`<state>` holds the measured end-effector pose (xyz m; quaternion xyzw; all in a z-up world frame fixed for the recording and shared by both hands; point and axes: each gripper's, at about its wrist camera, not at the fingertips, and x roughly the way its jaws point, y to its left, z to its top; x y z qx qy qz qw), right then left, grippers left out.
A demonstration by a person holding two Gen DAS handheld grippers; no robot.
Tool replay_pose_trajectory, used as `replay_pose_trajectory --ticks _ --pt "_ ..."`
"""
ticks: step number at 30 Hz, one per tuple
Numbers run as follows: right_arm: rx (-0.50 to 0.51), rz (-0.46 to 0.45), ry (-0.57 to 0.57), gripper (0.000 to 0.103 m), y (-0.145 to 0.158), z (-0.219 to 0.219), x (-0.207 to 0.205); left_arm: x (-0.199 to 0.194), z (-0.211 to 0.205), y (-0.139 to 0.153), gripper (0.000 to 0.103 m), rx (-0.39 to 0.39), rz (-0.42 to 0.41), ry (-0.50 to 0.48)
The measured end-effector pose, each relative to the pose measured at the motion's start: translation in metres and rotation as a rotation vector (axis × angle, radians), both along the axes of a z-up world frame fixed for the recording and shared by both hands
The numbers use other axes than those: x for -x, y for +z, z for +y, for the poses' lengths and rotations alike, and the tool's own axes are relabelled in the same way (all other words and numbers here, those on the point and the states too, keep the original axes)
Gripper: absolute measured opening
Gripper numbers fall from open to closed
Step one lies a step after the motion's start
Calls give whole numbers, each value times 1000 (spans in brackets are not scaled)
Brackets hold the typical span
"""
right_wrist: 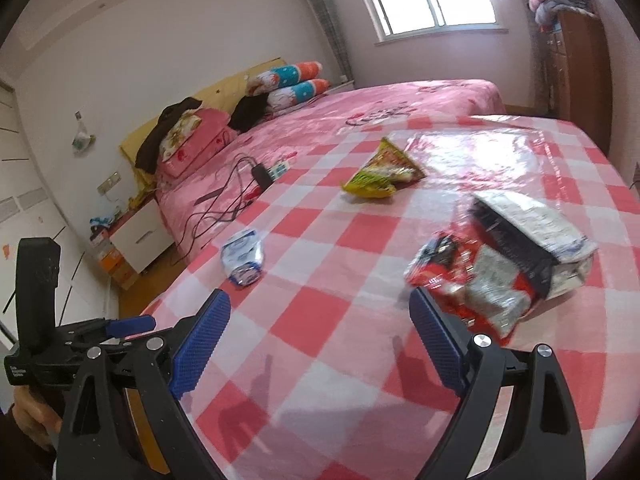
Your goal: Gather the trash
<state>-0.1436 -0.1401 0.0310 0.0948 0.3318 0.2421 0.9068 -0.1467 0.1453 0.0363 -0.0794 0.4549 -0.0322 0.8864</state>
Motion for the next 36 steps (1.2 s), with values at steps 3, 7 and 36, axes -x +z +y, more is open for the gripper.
replay_pose_trajectory --ticks 3,7,36 --pt "-7 -11 -23 90 4 -11 -1 -8 -6 -1 81 16 9 -2" --pt "-17 -26 -80 90 7 -31 -6 -20 -17 -1 81 7 10 -15" --pt "20 170 -290 90 -37 -121 -98 -119 -16 -25 81 -8 45 119"
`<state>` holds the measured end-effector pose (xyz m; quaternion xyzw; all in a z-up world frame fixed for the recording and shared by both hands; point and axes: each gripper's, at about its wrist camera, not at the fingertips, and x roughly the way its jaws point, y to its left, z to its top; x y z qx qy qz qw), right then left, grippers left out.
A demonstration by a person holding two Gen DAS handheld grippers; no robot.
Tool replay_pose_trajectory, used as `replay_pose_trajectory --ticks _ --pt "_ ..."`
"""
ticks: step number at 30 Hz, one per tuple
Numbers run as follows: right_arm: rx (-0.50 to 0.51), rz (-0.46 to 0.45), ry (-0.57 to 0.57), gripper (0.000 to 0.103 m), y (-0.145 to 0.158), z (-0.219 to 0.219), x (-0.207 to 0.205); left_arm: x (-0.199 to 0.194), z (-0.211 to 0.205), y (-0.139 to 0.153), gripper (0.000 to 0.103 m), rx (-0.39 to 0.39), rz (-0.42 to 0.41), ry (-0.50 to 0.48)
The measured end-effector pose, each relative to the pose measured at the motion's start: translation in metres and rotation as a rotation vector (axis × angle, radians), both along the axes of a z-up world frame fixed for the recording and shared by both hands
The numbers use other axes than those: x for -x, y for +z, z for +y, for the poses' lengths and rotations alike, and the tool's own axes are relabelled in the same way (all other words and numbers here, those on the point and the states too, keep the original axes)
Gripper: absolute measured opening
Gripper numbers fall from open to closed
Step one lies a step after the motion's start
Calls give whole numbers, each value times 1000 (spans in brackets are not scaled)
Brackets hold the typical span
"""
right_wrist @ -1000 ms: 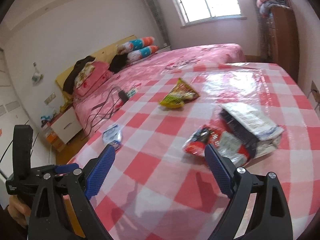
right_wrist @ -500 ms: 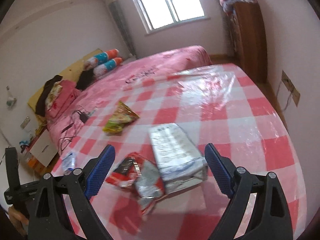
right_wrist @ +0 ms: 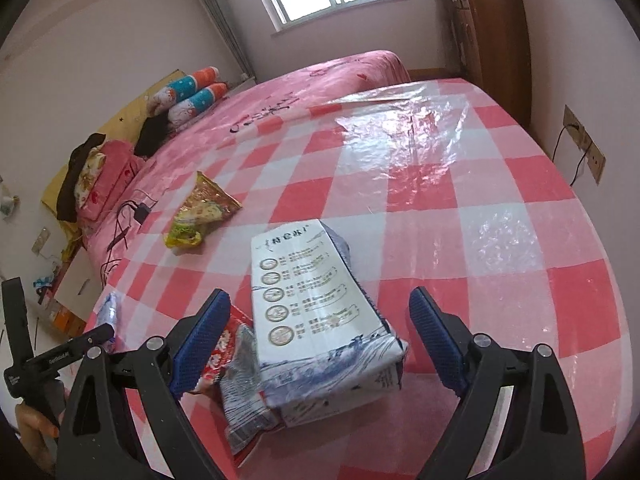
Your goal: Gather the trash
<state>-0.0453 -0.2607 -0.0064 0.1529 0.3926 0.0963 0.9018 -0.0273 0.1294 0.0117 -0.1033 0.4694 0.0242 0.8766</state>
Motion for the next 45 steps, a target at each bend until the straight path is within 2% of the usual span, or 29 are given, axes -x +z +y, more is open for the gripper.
replay_pose_trajectory --ticks 13,16,19,25,36,45 --pt "21 32 26 90 -7 9 -7 -19 9 -6 81 -19 -16 48" --pt "33 33 31 89 -7 11 -7 -20 9 -7 77 -38 -26 54" --pt "40 36 28 81 -8 12 -8 -21 5 -7 67 -65 -29 50" --pt "40 38 36 64 -8 10 -9 -20 0 -7 66 -69 -44 39" --pt "55 11 49 62 -3 12 0 -6 -16 -5 65 -38 -61 -20" --pt "114 -46 27 59 6 23 15 16 -24 4 65 -4 -83 -76"
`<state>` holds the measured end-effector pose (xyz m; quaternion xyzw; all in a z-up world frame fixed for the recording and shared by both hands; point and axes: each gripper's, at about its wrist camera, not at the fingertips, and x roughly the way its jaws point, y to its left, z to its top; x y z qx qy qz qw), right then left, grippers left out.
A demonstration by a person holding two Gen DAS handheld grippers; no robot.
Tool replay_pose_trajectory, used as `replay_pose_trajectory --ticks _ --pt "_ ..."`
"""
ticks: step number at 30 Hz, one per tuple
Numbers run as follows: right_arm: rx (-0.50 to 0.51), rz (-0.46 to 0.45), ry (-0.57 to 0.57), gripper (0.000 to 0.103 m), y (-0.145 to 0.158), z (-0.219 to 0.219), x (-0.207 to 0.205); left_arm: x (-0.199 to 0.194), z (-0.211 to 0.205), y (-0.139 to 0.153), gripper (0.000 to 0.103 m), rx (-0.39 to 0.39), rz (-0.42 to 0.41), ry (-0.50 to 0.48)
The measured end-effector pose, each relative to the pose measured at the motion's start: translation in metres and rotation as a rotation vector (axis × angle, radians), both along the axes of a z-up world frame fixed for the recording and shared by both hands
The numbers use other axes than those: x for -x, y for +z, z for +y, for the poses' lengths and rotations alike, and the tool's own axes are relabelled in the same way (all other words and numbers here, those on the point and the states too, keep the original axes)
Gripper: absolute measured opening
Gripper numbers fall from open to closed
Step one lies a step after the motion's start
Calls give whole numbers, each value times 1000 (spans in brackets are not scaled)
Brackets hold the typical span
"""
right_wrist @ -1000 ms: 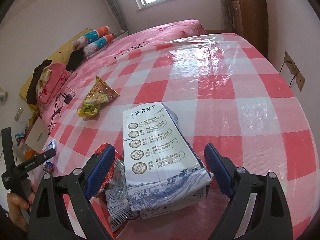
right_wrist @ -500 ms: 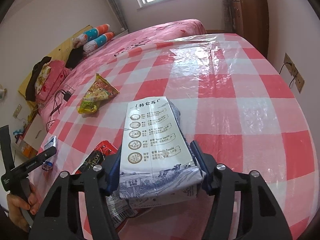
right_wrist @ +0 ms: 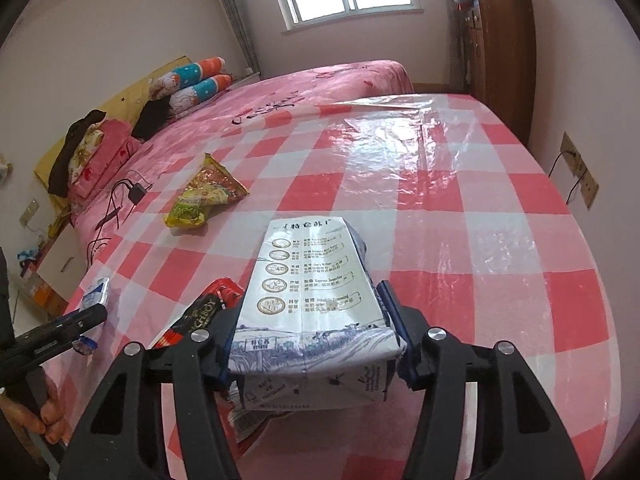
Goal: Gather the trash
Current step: 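Carry the white box and milk bag with both tools over the pink bin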
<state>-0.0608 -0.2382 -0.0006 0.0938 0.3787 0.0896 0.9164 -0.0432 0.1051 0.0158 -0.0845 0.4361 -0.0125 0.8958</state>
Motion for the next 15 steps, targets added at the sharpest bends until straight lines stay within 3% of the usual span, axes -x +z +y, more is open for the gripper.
replay_pose_trajectory --ticks 15 --pt "83 -133 36 59 36 34 33 32 17 5 65 46 -13 -24"
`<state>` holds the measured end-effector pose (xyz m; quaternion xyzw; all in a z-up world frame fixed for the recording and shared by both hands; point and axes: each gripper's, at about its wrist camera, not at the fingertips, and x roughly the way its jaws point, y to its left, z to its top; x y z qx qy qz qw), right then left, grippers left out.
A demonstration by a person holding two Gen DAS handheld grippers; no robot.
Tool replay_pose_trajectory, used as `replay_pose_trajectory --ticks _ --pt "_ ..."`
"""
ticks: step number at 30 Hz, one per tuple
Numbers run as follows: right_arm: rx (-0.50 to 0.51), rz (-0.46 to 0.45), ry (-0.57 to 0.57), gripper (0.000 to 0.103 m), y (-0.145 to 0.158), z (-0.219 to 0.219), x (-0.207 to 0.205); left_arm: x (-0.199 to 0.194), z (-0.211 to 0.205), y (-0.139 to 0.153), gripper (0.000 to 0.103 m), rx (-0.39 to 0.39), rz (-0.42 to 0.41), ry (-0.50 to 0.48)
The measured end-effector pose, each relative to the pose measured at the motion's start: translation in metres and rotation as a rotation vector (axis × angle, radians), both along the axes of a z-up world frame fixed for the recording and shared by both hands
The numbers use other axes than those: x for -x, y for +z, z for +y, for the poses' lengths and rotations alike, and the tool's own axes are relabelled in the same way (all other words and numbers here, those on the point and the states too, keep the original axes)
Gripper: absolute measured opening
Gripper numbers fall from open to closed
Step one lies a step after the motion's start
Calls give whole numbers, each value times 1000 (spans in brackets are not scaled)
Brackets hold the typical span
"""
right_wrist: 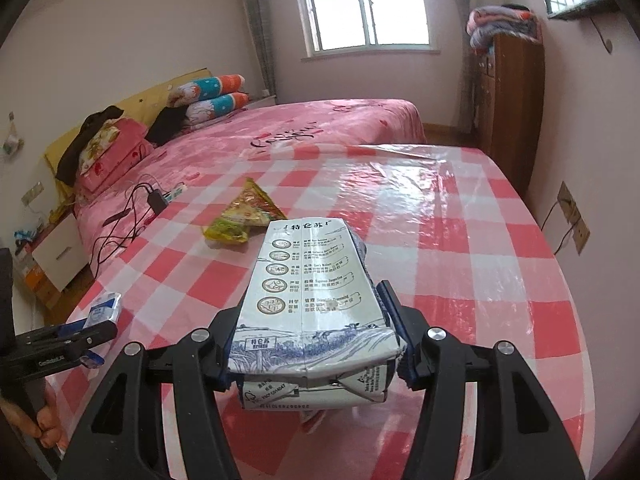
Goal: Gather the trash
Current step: 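Carry the white box and milk bag with both tools over the pink bin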
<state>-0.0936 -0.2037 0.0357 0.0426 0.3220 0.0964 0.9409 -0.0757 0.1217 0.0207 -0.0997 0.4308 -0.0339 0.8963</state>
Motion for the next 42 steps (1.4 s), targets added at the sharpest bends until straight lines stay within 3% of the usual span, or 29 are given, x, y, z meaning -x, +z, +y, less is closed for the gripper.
replay_pose_trajectory --ticks 22,42 --pt "89 -8 106 59 2 64 20 34 37 4 65 52 -19 3" --pt "125 41 215 59 -11 125 33 52 79 -2 65 96 -24 33"
